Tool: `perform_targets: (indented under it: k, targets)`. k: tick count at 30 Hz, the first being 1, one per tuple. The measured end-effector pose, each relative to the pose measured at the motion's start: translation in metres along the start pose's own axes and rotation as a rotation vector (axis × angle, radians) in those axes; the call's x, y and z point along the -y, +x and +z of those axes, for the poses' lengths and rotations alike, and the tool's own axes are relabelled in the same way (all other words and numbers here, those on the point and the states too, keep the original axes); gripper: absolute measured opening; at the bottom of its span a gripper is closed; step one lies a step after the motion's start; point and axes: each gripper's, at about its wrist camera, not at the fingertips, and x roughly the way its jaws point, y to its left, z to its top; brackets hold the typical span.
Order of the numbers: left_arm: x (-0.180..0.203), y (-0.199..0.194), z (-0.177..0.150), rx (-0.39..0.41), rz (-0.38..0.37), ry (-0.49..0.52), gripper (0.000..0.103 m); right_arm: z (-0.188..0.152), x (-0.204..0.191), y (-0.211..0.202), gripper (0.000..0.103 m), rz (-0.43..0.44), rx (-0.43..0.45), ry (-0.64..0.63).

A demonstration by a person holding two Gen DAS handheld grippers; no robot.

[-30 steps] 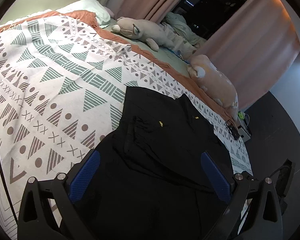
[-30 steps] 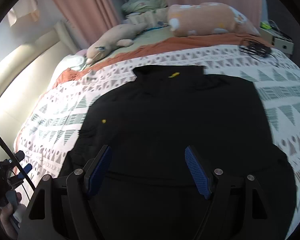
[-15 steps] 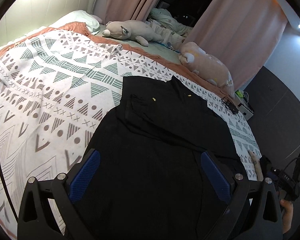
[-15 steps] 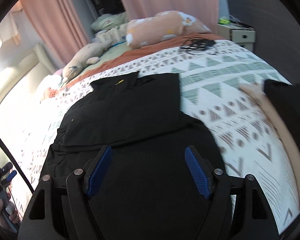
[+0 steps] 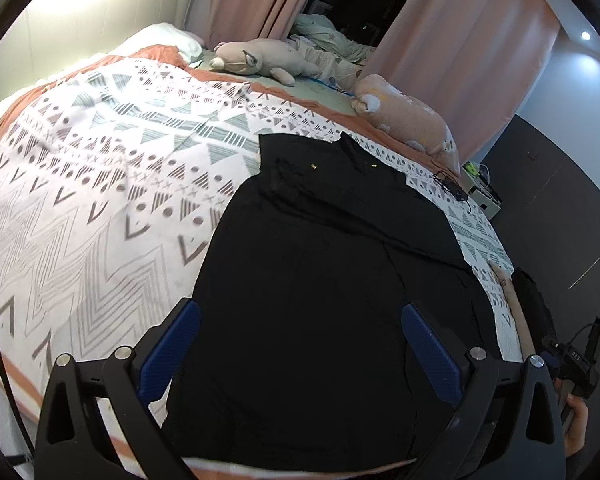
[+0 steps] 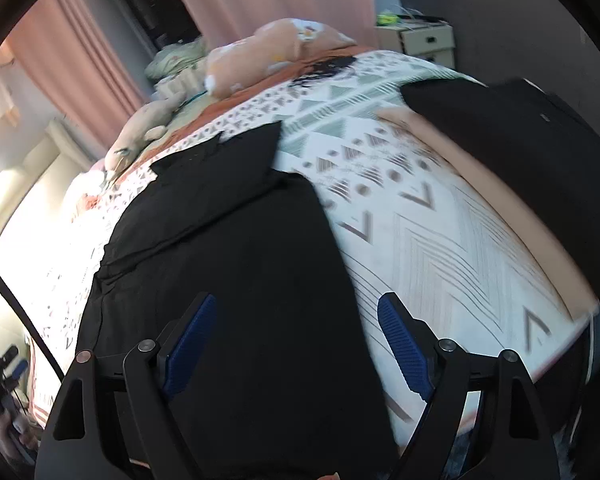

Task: Fold large clothes

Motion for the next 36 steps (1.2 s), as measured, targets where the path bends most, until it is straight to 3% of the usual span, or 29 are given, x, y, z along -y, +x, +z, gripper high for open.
perform_targets:
  k: [13,15,16,21,26,28,30,33,36]
  targets:
    - [-0.042,-0.03,-0.056,-0.023,0.027,-0.058,0.098,-0.057,0.062,-0.034,0.082,0.134,-0.044,0.071]
    - [-0.053,-0.027,-0.066,-0.039,0.028,-0.084,0.083,-0.064,0.064,-0.031,0.082,0.148,-0.05,0.07]
    - [-0.057,-0.025,-0.069,-0.049,0.028,-0.095,0.081,-0.067,0.064,-0.028,0.082,0.156,-0.055,0.069]
    - [-0.081,-0.009,-0.088,-0.087,0.017,-0.164,0.08,-0.078,0.072,-0.014,0.081,0.221,-0.07,0.109]
    - [-0.094,0.01,-0.098,-0.125,0.009,-0.198,0.08,-0.083,0.082,0.006,0.074,0.252,-0.094,0.153]
    - [-0.098,0.017,-0.1,-0.14,0.0,-0.21,0.08,-0.085,0.087,0.015,0.072,0.268,-0.11,0.174]
    - [-0.102,0.026,-0.101,-0.161,-0.016,-0.226,0.069,-0.087,0.092,0.026,0.071,0.299,-0.133,0.21]
    - [-0.108,0.03,-0.104,-0.181,-0.051,-0.257,0.069,-0.09,0.101,0.037,0.068,0.332,-0.148,0.257]
    - [-0.116,0.029,-0.108,-0.192,-0.128,-0.309,0.069,-0.096,0.112,0.04,0.067,0.451,-0.161,0.297]
